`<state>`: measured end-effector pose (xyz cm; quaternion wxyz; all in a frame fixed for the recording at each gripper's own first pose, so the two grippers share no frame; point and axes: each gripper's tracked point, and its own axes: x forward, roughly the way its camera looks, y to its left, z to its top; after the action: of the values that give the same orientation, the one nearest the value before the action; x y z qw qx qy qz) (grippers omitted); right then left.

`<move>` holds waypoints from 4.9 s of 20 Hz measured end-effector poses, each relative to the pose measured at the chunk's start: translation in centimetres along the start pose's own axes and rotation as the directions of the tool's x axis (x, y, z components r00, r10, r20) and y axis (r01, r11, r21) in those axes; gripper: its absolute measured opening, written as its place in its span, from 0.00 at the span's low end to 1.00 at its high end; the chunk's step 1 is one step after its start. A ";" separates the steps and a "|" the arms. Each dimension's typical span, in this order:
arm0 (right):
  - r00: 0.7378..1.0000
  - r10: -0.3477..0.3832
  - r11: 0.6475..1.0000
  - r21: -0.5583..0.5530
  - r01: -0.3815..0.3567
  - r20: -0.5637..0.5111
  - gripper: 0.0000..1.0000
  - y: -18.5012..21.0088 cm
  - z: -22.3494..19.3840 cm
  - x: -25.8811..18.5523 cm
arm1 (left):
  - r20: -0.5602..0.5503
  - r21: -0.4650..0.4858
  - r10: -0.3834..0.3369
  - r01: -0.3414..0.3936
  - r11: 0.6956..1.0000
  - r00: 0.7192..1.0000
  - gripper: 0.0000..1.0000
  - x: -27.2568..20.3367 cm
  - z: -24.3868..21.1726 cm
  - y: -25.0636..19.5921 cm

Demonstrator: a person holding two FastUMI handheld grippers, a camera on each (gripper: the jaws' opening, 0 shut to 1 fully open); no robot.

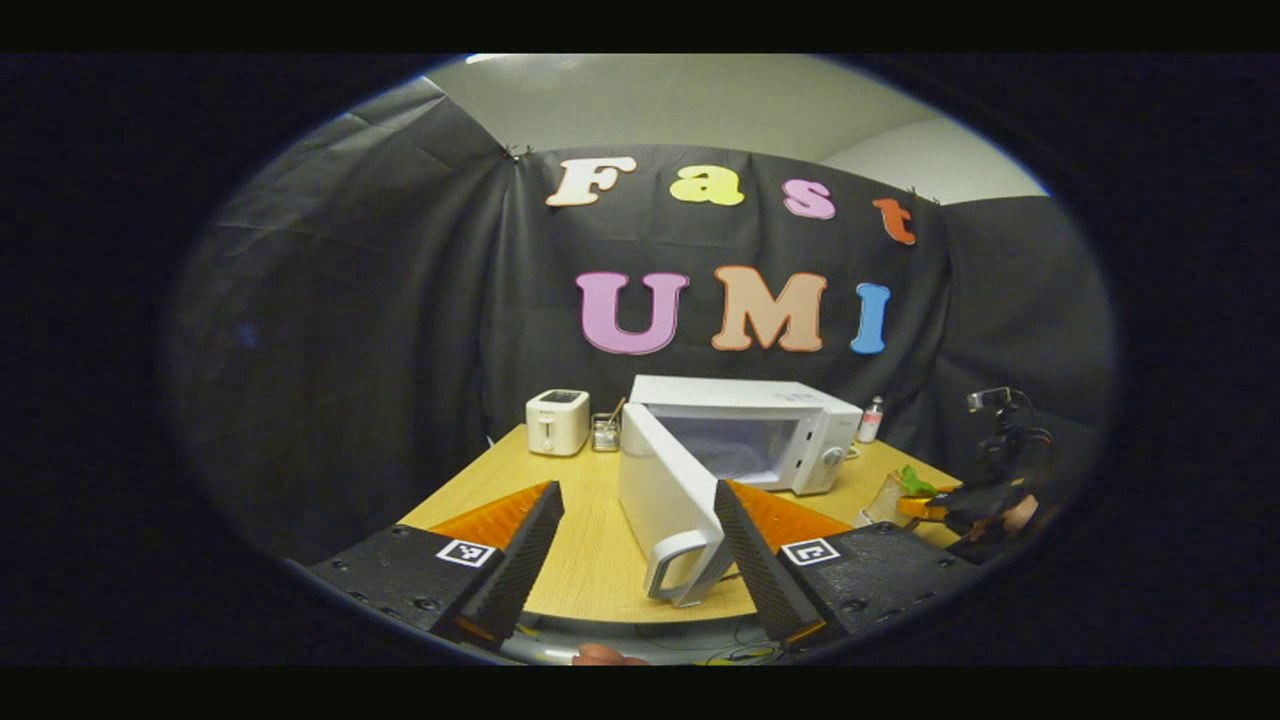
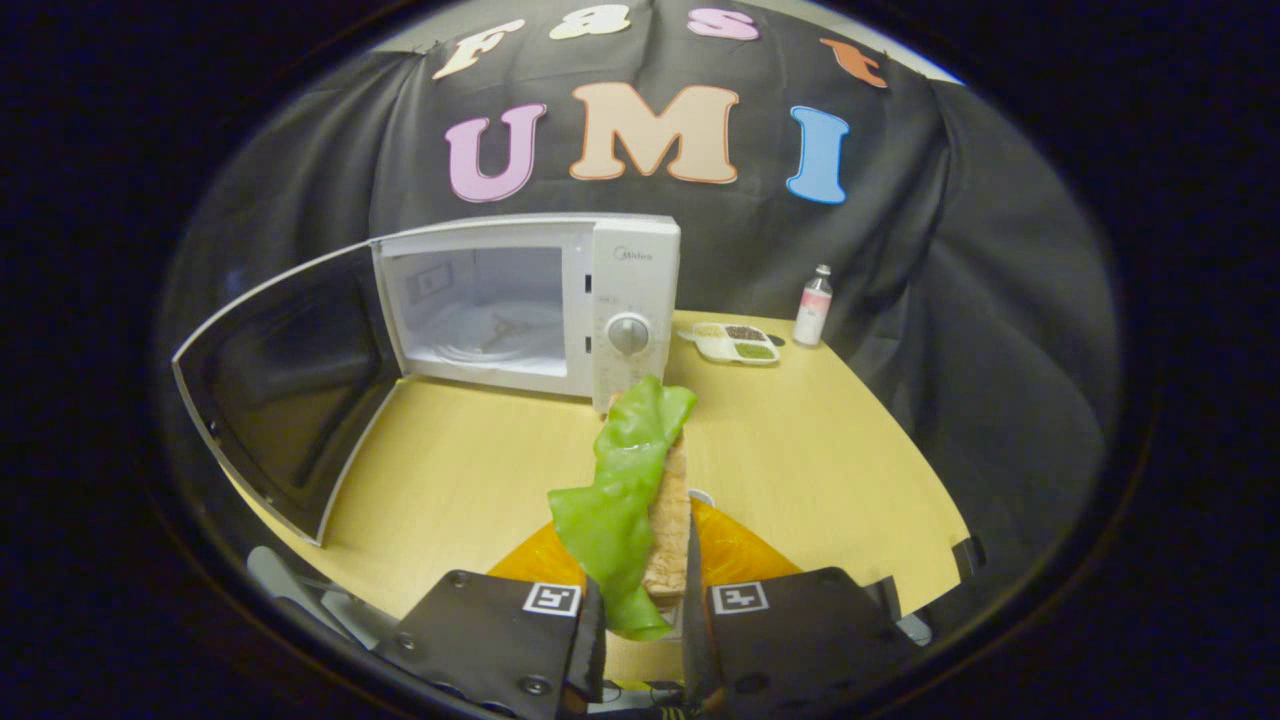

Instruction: Open the microwave oven with the left hand, put the food in, and close the microwave oven.

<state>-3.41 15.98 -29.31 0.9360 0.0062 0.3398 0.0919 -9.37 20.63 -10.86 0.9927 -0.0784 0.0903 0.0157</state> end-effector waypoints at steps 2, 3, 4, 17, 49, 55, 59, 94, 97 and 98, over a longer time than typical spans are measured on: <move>1.000 0.008 1.000 -0.002 -0.008 0.024 0.29 0.4 1.5 -0.1 | 0.038 0.022 0.014 -0.015 1.000 0.999 0.91 0.3 1.2 0.2; 0.999 0.015 1.000 -0.003 -0.015 0.035 0.29 0.8 2.2 -0.1 | 0.048 0.030 0.020 -0.021 0.999 0.999 0.87 0.4 1.7 0.2; 0.999 0.022 1.000 0.000 -0.022 0.048 0.29 1.2 2.9 -0.2 | 0.056 0.030 0.022 -0.024 0.999 0.998 0.88 0.4 2.0 0.2; 0.971 0.209 0.960 0.162 -0.227 0.116 0.33 12.8 10.4 6.0 | 0.120 -0.020 0.090 -0.088 0.996 0.989 0.95 0.3 5.5 1.4; 0.995 0.024 0.545 0.833 -0.097 0.100 0.26 22.6 12.6 26.9 | -0.069 0.137 0.215 -0.205 0.969 0.974 0.95 -2.9 2.0 4.6; 0.993 0.005 0.634 0.767 -0.093 0.117 0.40 22.0 12.0 27.5 | -0.072 0.126 0.211 -0.201 0.971 0.975 0.96 -2.1 1.8 4.5; 0.997 -0.047 0.760 0.650 -0.004 0.061 0.55 20.6 9.6 28.3 | -0.067 0.101 0.188 -0.181 0.978 0.980 0.96 -1.6 1.7 3.9; 0.904 0.132 0.975 0.110 -0.192 0.408 0.92 9.9 20.8 3.4 | -0.021 0.012 0.144 -0.144 0.990 0.989 0.99 -0.9 -0.2 4.1; 0.889 0.100 0.978 0.120 -0.170 0.447 0.92 6.9 22.5 0.3 | -0.052 -0.002 0.121 -0.122 0.993 0.991 0.93 -0.4 -2.3 4.6; 0.885 0.089 0.978 0.127 -0.163 0.457 0.92 5.8 23.0 -0.7 | -0.070 0.000 0.133 -0.134 0.991 0.989 0.91 0.0 -3.0 5.1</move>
<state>9.77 22.78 -10.78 0.9774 0.1250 0.1198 0.1209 -10.10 25.14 -14.58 0.9855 -0.0748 0.1297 0.0797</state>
